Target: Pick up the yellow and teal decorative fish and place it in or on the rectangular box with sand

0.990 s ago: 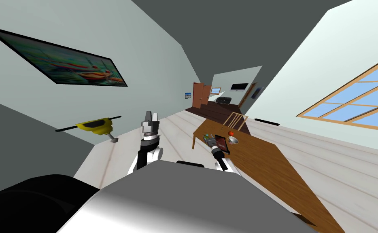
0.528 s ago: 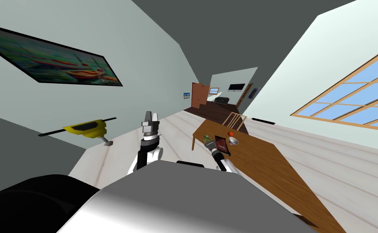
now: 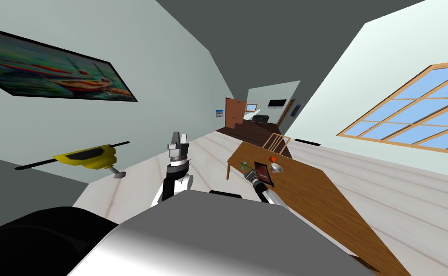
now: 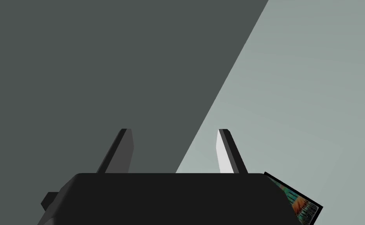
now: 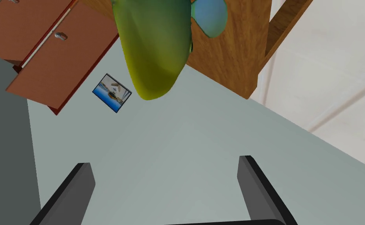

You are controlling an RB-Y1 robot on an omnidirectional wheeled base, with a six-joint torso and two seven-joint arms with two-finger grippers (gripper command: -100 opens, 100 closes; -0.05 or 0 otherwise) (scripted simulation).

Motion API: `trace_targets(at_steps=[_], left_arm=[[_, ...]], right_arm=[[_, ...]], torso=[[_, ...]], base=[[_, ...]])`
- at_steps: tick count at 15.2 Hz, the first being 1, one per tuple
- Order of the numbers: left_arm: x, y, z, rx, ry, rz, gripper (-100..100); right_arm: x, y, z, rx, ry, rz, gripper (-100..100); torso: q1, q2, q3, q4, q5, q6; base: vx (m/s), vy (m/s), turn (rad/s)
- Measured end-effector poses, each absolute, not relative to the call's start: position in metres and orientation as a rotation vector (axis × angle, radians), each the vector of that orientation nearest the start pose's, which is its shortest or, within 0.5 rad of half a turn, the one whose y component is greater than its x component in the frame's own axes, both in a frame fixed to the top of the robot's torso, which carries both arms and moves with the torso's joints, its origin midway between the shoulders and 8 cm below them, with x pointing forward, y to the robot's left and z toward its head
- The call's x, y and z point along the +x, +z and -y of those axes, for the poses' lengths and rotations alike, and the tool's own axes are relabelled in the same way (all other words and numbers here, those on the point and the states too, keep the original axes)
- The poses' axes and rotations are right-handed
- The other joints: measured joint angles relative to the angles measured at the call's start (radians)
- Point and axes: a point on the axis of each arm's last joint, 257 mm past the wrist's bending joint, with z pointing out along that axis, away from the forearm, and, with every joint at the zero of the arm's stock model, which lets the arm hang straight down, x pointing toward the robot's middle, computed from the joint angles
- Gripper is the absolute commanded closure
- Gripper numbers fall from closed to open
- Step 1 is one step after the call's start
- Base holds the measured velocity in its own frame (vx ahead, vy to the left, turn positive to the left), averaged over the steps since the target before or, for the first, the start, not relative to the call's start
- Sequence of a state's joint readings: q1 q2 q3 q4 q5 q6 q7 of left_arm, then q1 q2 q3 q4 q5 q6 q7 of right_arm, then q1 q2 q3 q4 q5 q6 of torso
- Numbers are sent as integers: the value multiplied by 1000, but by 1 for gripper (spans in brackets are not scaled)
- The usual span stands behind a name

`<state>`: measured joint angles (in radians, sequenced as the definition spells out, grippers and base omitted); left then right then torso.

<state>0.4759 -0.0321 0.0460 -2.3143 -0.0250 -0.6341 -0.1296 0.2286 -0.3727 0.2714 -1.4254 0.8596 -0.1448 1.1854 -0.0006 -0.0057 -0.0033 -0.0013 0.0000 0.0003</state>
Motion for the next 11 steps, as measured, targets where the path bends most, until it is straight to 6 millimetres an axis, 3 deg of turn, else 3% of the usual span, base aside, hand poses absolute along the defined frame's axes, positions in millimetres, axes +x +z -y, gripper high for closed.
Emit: trace_targets(at_steps=[7, 11], left_arm=[[310, 70, -283, -464, -1161, -494, 0], [310, 70, -283, -464, -1161, -494, 0]], right_arm=[[392, -460, 256, -1256, -442, -1704, -100], [386, -473, 273, -1365, -494, -1686, -100]], torso=[[-1, -2, -1, 0, 0, 0], [-2, -2, -1, 0, 0, 0]], base=[[95, -8, -69], [94, -19, -30]])
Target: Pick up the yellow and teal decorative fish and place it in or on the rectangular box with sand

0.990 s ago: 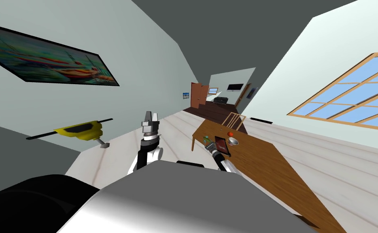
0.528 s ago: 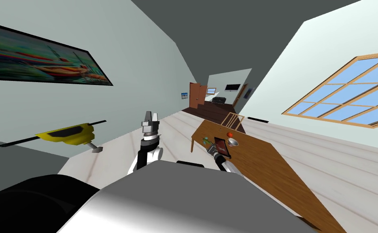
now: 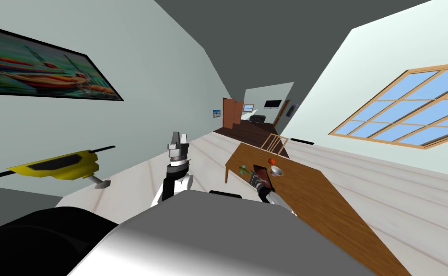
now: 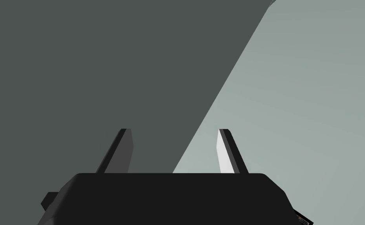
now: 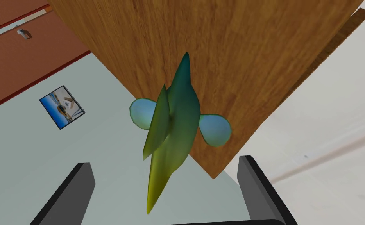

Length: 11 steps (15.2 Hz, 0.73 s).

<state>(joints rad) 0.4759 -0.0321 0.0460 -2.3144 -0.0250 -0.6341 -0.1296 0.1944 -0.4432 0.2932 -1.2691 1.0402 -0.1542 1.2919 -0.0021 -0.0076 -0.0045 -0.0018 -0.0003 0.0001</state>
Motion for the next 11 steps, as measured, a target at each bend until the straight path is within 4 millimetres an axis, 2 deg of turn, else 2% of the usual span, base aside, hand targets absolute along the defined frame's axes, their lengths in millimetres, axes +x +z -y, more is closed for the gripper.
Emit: trace_targets(at_steps=[4, 5, 11], left_arm=[[310, 70, -283, -464, -1161, -494, 0], [310, 70, -283, -464, -1161, -494, 0], [310, 70, -283, -464, -1161, -494, 0]], right_arm=[[388, -476, 250, -1367, -494, -1670, -100], [388, -476, 248, -1369, -496, -1669, 100], [388, -476, 252, -1367, -495, -1671, 100]], torso=[[-2, 2, 2, 1, 0, 0], [-2, 3, 2, 1, 0, 0], [1, 6, 3, 1, 0, -1]], base=[[57, -47, -38], [16, -13, 4], [-13, 12, 20]])
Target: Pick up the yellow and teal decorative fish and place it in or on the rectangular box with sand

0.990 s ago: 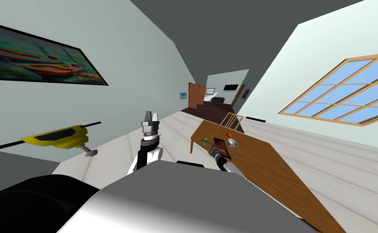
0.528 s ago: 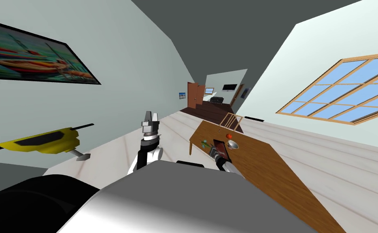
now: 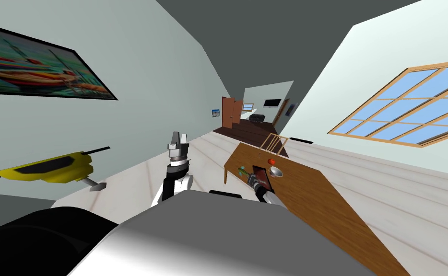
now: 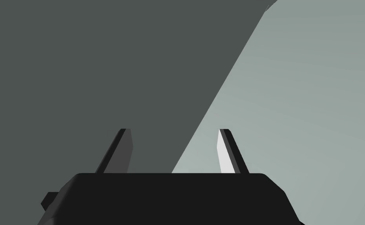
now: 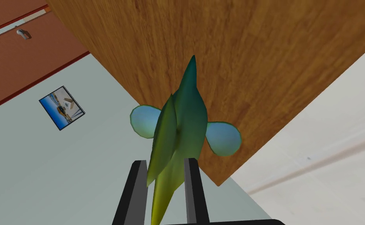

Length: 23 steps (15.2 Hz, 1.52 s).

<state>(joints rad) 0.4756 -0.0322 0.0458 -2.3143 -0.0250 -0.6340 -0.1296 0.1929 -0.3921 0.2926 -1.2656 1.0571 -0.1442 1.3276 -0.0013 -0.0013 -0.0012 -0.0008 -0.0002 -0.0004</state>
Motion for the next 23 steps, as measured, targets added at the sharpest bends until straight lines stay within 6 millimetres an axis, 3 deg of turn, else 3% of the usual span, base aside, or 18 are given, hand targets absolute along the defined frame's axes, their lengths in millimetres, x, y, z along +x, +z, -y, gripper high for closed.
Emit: trace_targets(at_steps=[8, 23], left_arm=[[310, 70, -283, -464, -1161, -494, 0], [310, 70, -283, -464, -1161, -494, 0]], right_arm=[[394, -461, 287, -1347, -491, -1679, 100], [408, -418, 377, -1342, -524, -1702, 100]], torso=[[-3, 1, 1, 0, 0, 1], [-4, 4, 3, 2, 2, 1]], base=[[-32, 9, -1], [-30, -42, 12]])
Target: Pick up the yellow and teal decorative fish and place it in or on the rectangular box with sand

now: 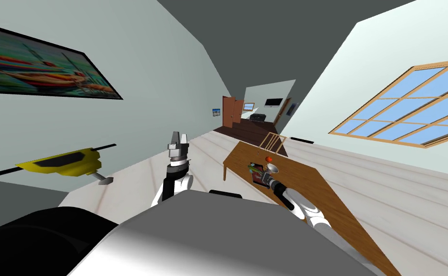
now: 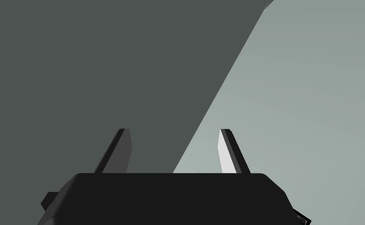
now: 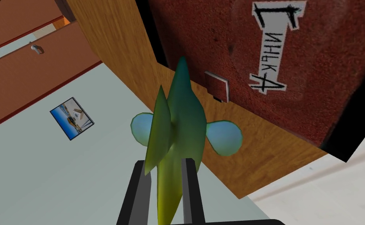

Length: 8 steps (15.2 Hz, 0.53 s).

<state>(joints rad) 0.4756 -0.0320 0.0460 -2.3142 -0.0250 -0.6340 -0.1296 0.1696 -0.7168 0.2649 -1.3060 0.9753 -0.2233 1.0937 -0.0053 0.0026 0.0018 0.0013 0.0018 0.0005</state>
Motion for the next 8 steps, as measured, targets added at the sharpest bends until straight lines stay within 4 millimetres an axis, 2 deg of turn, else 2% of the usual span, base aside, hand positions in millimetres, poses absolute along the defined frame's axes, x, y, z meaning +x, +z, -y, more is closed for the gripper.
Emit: trace_targets(at_steps=[8], left_arm=[[310, 70, -283, -464, -1161, -494, 0]], right_arm=[[417, -391, 411, -1343, -531, -1703, 100]], torso=[[2, 1, 1, 1, 1, 0]], base=[[-27, -33, 45]])
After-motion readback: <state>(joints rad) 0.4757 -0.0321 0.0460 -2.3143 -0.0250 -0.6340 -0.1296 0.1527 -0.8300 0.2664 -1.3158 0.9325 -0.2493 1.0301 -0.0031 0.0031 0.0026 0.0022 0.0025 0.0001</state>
